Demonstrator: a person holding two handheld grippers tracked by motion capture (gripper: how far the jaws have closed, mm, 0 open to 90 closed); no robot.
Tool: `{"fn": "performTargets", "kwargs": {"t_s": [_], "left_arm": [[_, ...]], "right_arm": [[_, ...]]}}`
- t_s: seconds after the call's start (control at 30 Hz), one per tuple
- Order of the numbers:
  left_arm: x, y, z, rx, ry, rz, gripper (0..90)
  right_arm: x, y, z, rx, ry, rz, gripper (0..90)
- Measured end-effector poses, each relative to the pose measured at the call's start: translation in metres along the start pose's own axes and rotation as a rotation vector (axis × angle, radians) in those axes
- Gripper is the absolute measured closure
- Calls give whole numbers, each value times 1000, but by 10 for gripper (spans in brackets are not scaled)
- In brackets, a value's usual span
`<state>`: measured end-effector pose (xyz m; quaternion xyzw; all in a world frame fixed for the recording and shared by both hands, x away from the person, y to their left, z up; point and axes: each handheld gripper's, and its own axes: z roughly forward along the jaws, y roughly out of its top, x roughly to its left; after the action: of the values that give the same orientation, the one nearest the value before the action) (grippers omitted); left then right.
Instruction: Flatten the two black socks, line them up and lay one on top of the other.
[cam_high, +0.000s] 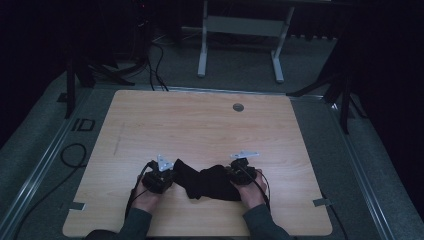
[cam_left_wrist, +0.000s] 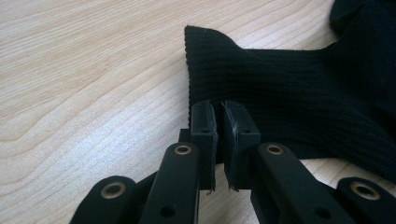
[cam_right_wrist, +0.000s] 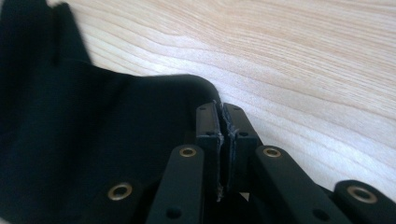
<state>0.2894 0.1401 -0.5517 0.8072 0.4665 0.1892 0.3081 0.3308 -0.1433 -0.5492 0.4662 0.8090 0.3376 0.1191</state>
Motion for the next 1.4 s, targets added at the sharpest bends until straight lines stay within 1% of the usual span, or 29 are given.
{"fn": "performTargets", "kwargs": {"t_s": [0.03,0.17,0.4,0.5,0.63,0.67,0.8,0.87,0.93,1.0,1.13,1.17,1.2,1.23,1.37,1.4], "left_arm": [[0,0,0,-2,-2,-2,841],[0,0,0,0,-1,0,841],[1,0,0,-2,-4,-4,841],[1,0,0,-2,-4,-2,841],[0,0,0,-2,-4,-3,841],[0,-1,0,-2,-6,-5,841],[1,-1,-1,-1,-12,-8,840],[2,-2,-1,-3,-18,-17,839],[2,-2,-1,-1,-20,-18,839],[2,-2,-1,-1,-18,-17,838],[2,-2,-1,1,-22,-20,837],[2,-2,-1,1,-23,-20,837],[2,-2,-1,1,-23,-20,837],[2,-2,-1,2,-26,-20,837],[2,-2,-1,5,-29,-19,836],[2,-2,-1,5,-29,-19,835]], "right_arm": [[1,-1,-5,-15,2,6,860],[4,-6,-27,-71,-6,0,860],[3,-12,-66,-154,-8,16,860],[2,-16,-76,-173,2,23,860],[3,-18,-83,-187,-1,26,862],[4,-20,-88,-196,1,31,861],[6,-23,-94,-204,-8,31,861],[4,-29,-100,-212,-12,43,861],[3,-36,-101,-204,-5,58,861],[2,-46,-97,-182,6,75,861],[-5,-64,-79,-127,12,104,860],[-7,-66,-74,-121,4,105,860],[-7,-66,-74,-121,4,105,860],[-11,-68,-69,-122,-7,109,859],[-14,-69,-63,-114,-16,108,856],[-15,-69,-61,-113,-25,105,855]]}}
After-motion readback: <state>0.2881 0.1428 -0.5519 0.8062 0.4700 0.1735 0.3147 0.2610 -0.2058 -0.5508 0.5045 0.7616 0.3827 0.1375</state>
